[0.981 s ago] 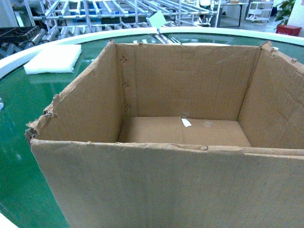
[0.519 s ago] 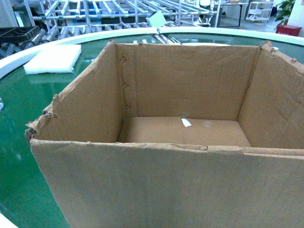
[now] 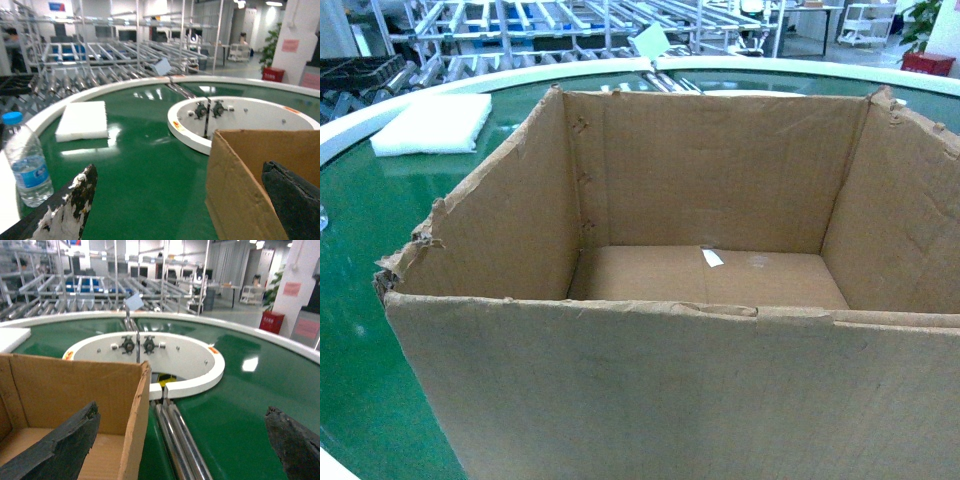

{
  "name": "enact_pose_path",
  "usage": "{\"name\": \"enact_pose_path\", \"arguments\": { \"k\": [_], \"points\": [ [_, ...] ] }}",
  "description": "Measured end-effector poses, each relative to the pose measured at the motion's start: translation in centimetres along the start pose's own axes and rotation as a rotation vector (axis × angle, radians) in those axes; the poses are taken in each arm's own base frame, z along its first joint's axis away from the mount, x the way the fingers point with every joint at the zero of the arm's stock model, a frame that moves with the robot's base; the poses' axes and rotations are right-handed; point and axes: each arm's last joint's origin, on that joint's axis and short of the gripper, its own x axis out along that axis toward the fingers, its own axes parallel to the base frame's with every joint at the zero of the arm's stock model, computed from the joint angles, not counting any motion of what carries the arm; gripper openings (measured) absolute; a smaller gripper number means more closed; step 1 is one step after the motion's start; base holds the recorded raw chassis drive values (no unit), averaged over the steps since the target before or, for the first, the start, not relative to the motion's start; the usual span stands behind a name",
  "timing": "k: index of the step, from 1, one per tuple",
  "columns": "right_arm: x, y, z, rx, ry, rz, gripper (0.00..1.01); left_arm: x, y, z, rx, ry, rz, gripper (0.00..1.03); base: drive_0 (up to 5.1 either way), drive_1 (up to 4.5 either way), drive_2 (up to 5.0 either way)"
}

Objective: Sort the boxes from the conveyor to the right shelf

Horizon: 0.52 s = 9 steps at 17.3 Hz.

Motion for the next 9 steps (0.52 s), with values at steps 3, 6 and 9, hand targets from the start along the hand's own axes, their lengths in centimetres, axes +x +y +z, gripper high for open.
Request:
{"name": "enact_pose_path", "arguments": {
  "k": [3,6,9],
  "points": [
    [3.0,1.4,0.5,-0.032,0.133,0.071,0.98,3.5,-1.8,1.7,-0.039,0.088,-0.072,0.98,0.0,0.0,0.0],
    [8.4,3.5,2.6,-0.075,0.281,0.15,0.98,7.8,-3.2,3.6,-0.076,0.218,-0.119,0.98,0.0,0.0,0.0],
    [13.4,4.6,2.2,-0.079,0.448,0.165,0.98,11.8,-4.3,2.0,-0.067,0.442,-0.134,0.98,0.0,0.0,0.0]
  ]
}}
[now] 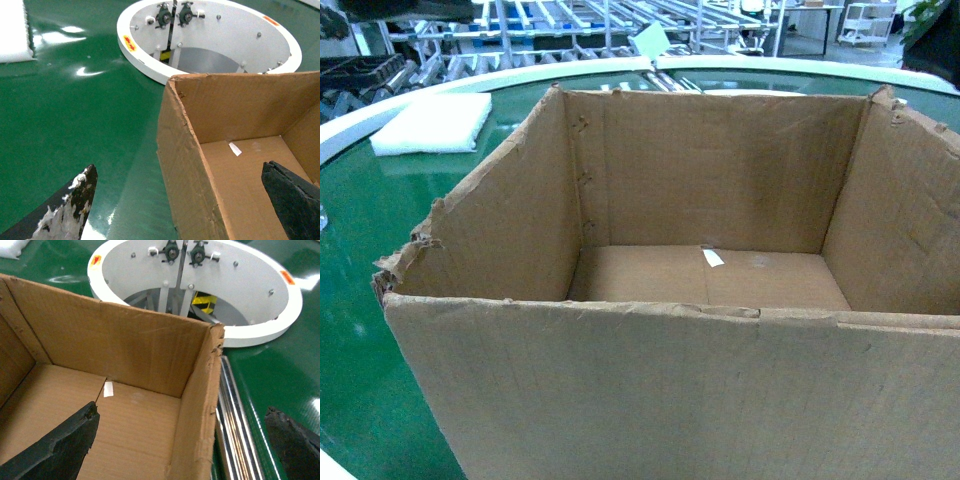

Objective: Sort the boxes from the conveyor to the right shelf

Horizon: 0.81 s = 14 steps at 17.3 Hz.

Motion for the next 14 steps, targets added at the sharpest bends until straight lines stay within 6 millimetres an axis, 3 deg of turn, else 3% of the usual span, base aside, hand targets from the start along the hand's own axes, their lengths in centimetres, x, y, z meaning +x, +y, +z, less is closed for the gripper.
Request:
{"name": "enact_pose_path", "arguments": {
  "k": [3,6,10,14],
  "points": [
    [1.8,-0.1,-0.2,0.037,0.071,0.017,0.98,2.5,-0.5,0.5,-0.037,0.146,-0.074,0.98,0.0,0.0,0.0],
    [2.2,0.4,-1.3,0.042,0.087,0.018,0.98,3.2,-0.8,-2.0,-0.064,0.245,-0.085,0.98,0.0,0.0,0.0],
    [3.9,1.1,-5.0,0.03,0.194,0.012,0.98,4.6,-0.5,-5.5,-0.068,0.354,-0.037,0.98,0.0,0.0,0.0],
    [4.4,0.3,-6.0,0.046,0.215,-0.012,0.98,4.7,-0.6,-5.7,-0.064,0.348,-0.029,0.98,0.0,0.0,0.0]
  ]
}}
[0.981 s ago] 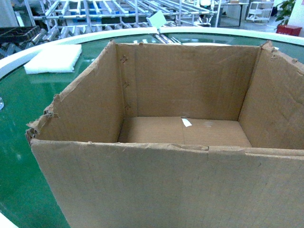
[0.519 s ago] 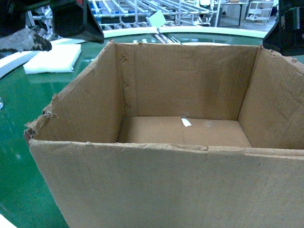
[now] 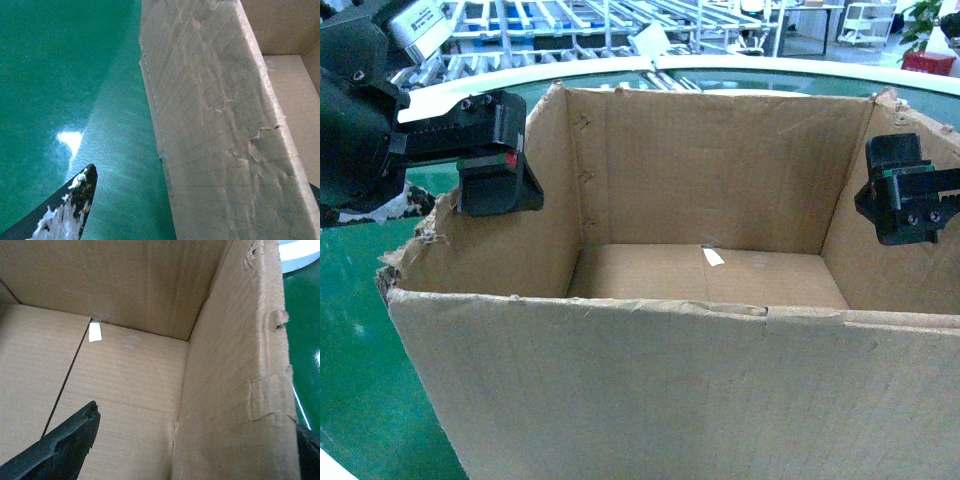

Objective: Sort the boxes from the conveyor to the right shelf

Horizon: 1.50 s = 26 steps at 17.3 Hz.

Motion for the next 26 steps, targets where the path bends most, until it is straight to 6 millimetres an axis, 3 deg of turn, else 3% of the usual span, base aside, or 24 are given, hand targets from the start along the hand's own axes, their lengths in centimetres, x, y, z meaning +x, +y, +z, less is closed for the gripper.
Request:
{"name": "enact_pose_path", "arguments": {
  "k": [3,7,10,12,13,15,20,26],
  "points": [
    [0.1,-0.2,-0.2,0.005,0.003,-0.008,0.95,0.1,-0.1,-0.1,-0.004,0.002,0.002,0.97,0.0,0.0,0.0],
    [0.3,-0.4,-0.5,0.028,-0.004,-0.039,0.58,0.4,-0.6,-0.6,-0.036,0.013,-0.002,0.59,0.0,0.0,0.0],
    [0.2,-0.5,-0.5,0.059,-0.018,-0.056,0.44,0.3,-1.3,-0.6,-0.039,-0.002,-0.01,0.36,0.0,0.0,0.0],
    [-0.2,-0.7,-0.6,0.058,-0.037,-0.061,0.22,0.2,-1.6,-0.5,-0.041,-0.013,0.009,0.12,0.0,0.0,0.0],
    [-0.4,-0.7,-0.7,0.058,-0.042,-0.063,0.13,0.1,-1.6,-0.6,-0.041,-0.019,0.022,0.06,0.0,0.0,0.0],
    [-0.6,-0.7,-0.7,0.059,-0.05,-0.062,0.06,0.0,-1.7,-0.7,-0.041,-0.024,0.03,0.04,0.0,0.0,0.0],
    [-1.2,-1.0,-0.4,0.073,-0.119,-0.069,0.05,-1.1,-1.8,-0.2,-0.03,-0.111,0.034,0.04,0.0,0.0,0.0],
    [-5.9,-2.0,3.9,0.091,-0.364,-0.106,0.05,-5.9,-3.1,3.2,0.026,-0.375,0.025,0.04,0.0,0.0,0.0]
  ]
}}
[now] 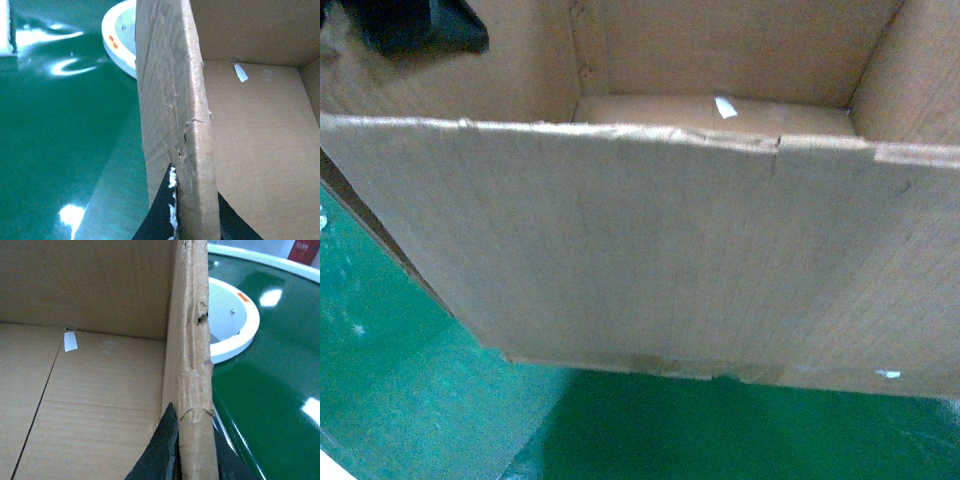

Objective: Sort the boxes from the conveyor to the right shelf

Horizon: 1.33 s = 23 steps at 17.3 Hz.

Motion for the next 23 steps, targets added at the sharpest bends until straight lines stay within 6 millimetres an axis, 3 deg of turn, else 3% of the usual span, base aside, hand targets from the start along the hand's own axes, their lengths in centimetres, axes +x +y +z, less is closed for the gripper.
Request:
{"name": "enact_pose_path", "arguments": {
  "k": [3,5,7,23],
  "points": [
    [-1.8,-0.3,2.3,0.01,-0.106,0.004,0.05,-1.7,-0.8,1.7,0.006,-0.08,-0.009,0.04,0.0,0.0,0.0],
    [-2.4,-0.4,2.8,-0.008,-0.148,0.0,0.05,-2.0,-1.1,2.1,0.012,-0.107,-0.011,0.04,0.0,0.0,0.0],
    [-2.4,-0.4,2.6,-0.009,-0.142,0.0,0.05,-2.0,-1.0,2.0,0.012,-0.103,-0.01,0.04,0.0,0.0,0.0],
    [-2.3,-0.4,2.4,-0.01,-0.131,0.001,0.05,-1.9,-1.0,1.9,0.013,-0.095,-0.006,0.04,-0.1,-4.32,4.2]
  ]
}}
